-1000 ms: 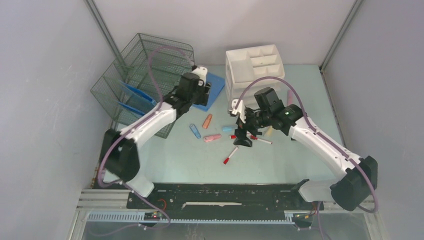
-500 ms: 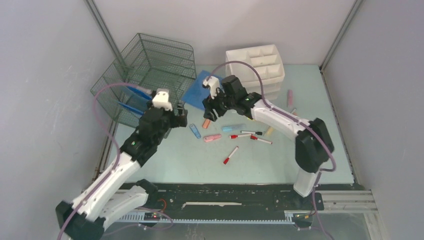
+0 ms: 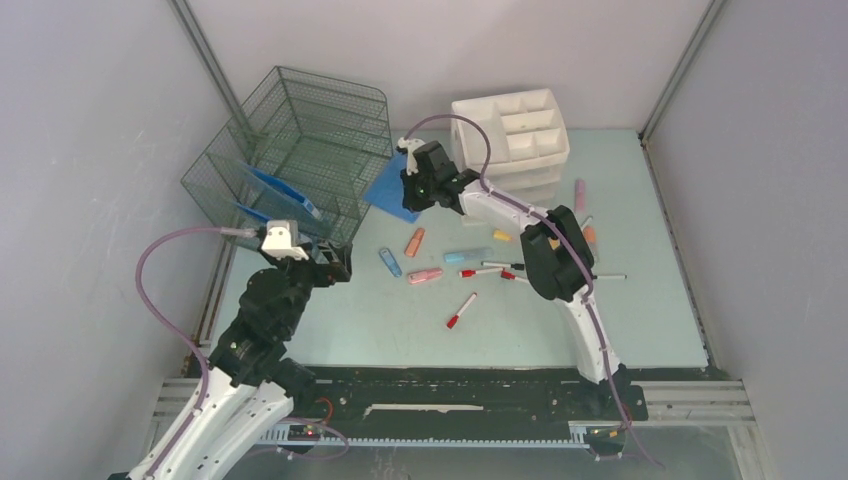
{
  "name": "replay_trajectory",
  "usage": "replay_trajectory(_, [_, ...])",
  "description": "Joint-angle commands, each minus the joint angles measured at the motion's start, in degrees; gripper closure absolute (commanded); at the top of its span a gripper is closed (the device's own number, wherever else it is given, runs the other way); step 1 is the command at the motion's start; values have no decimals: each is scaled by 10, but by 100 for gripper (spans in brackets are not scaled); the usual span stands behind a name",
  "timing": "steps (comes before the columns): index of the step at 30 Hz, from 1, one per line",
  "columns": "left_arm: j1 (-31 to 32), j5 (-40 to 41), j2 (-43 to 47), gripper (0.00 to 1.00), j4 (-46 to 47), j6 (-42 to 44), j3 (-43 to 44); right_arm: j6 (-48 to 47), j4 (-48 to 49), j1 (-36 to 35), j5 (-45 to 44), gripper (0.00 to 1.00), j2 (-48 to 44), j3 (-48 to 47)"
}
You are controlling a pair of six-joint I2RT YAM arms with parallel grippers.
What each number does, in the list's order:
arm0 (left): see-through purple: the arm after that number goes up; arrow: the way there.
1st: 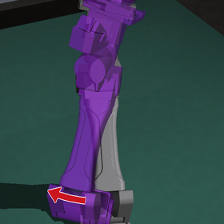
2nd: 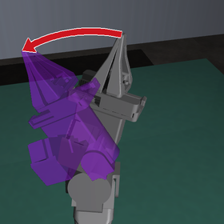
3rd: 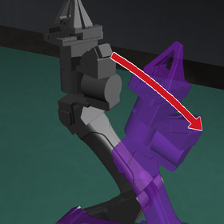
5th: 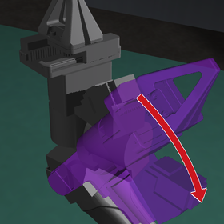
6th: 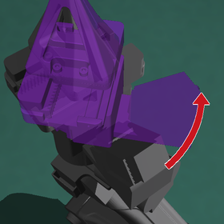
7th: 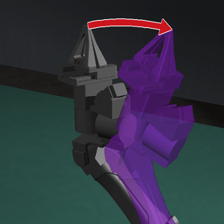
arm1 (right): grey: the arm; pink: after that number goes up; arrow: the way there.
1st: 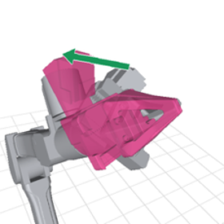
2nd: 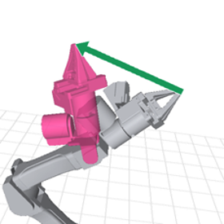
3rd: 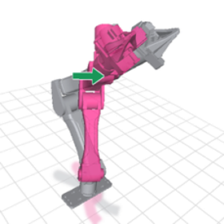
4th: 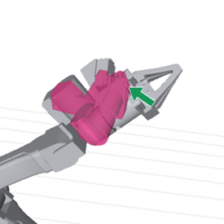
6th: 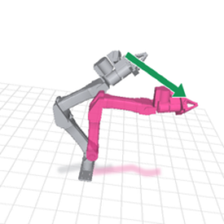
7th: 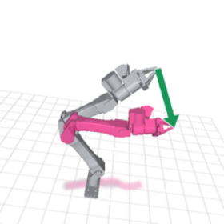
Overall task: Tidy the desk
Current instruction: Move the storage box to the center of the board.
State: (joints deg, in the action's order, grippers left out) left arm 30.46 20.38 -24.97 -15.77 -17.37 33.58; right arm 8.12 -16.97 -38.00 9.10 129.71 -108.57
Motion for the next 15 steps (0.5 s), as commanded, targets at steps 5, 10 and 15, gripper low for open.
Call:
replay_trajectory(5, [-1,-1,16,5,-14,-27,-8,117,-33,63,-11,79,78,-105])
replay_trajectory(10, [-1,0,14,5,-13,-31,-10,146,-35,86,-10,65,97,-114])
replay_trajectory(15, [-1,-2,11,5,-12,-35,-12,157,-36,112,-13,57,108,-116])
